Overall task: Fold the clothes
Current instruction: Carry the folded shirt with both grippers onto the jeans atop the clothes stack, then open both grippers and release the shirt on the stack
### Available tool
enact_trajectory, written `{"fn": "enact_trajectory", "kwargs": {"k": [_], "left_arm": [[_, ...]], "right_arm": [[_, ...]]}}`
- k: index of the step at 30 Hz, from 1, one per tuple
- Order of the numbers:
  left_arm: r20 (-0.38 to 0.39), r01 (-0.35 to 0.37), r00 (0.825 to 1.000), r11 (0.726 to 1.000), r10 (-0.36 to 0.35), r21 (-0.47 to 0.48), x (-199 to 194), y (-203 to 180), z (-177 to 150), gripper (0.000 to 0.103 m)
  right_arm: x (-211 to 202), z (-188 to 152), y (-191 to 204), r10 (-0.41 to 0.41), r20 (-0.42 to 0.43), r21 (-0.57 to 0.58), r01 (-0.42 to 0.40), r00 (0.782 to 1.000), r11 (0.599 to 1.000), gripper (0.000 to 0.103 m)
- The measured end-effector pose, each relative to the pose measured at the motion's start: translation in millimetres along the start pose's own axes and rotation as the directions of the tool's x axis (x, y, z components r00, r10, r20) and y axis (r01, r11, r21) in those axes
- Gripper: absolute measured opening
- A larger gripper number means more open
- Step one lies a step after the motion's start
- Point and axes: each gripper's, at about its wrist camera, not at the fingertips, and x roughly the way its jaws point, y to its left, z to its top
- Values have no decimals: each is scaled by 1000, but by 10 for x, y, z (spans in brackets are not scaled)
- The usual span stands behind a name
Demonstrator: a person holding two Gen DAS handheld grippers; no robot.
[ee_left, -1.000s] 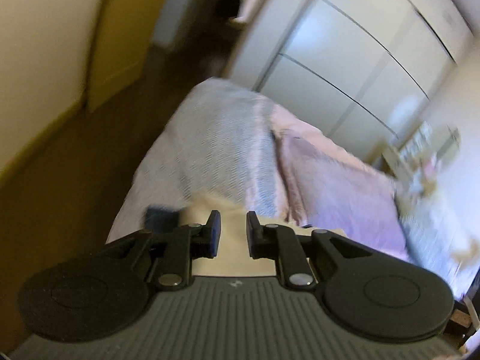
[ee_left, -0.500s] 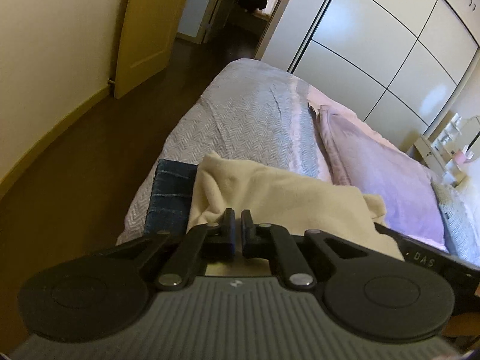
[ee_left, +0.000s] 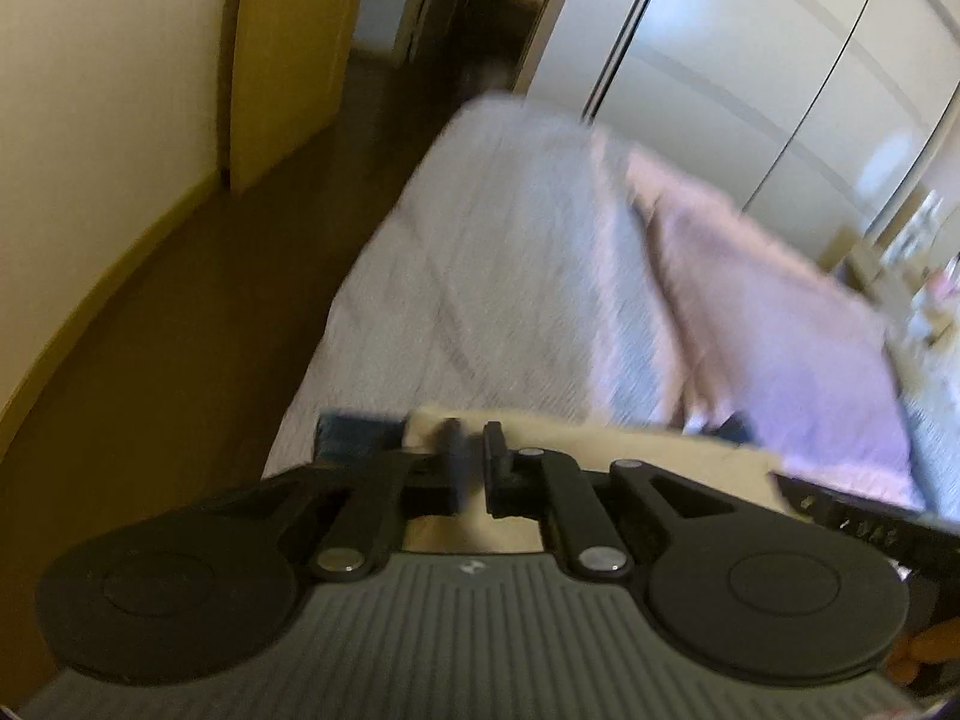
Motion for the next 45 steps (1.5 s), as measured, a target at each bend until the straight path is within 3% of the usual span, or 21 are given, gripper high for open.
{"fn": "enact_trajectory", "kwargs": {"k": [2,5,8,11,15,17,22,26,30,37,39,45], "left_arm": [[-29,-5,1000,1000,5,-4,54,79,-30,3],[9,7,1000,1000,-7,3,-325,81,-93,4],[16,39,999,999,-39,13,-689,3,-283,3],[-12,58,998,998,-58,37,-930,-84,-544,4],[-58,-18,998,997,22,72,-930,-198,-730,4],[-57,-53,997,995,58,79,-1016,-278,-698,5],[-73,-145,985,983,154,112,-1283,-504,-631,18],[-93,-175,978,977,186,120,-1483,-657,-736,29],[-106,-179,975,975,193,133,-1653,-834,-853,34],[-91,-232,964,958,249,168,-2008,-1027,-1099,35],[-80,-244,962,954,261,174,-2100,-1068,-1150,44],[-58,-260,960,949,274,181,-2340,-1158,-1315,48]], "right_arm": [[-23,11,-49,9,0,34,-9,1000,999,42],[-453,-13,-34,21,93,81,-29,995,996,42],[-967,-180,50,67,153,58,-77,986,995,42],[-1260,-454,182,95,120,14,-97,988,995,42],[-1116,-780,410,49,-32,-71,-52,998,996,42],[-1159,-739,465,41,-37,-86,-44,998,995,42],[-1379,-688,563,9,-89,-111,-19,996,994,42],[-1503,-798,594,-16,-159,-89,2,987,996,45],[-1637,-892,609,-49,-164,-95,33,985,995,63],[-1981,-1023,648,-78,-120,-97,66,990,993,67],[-2076,-1072,667,-81,-116,-113,67,990,991,67],[-2382,-1218,711,-66,-89,-136,54,994,989,67]]}}
